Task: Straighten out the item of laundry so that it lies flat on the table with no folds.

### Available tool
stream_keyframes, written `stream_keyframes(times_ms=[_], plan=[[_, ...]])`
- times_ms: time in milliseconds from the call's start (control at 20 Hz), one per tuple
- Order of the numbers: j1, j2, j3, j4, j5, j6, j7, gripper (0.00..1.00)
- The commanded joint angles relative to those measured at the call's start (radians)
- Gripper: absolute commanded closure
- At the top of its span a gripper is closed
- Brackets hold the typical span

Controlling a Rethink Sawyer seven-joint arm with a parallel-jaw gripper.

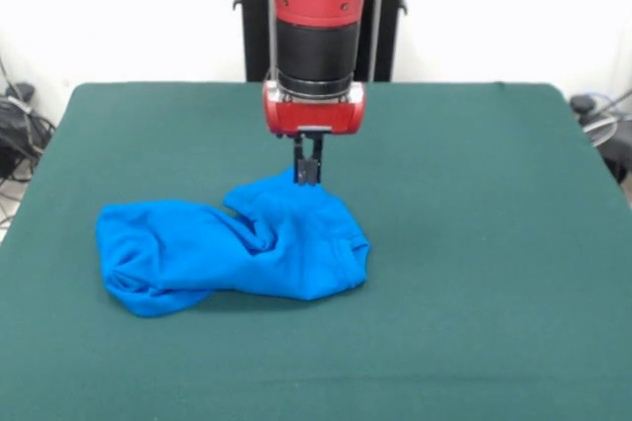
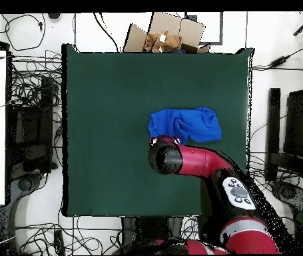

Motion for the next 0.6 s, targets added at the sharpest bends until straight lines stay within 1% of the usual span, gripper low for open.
stream_keyframes(times_ms=[50,300,600], plan=[[0.088,0.082,-0.066,-0.023,0.014,-0.11,0.224,1.0],[0.09,0.11,-0.065,-0.034,0.022,-0.14,0.213,1.0],[0.082,0.115,-0.054,-0.016,0.036,-0.129,0.202,1.0]])
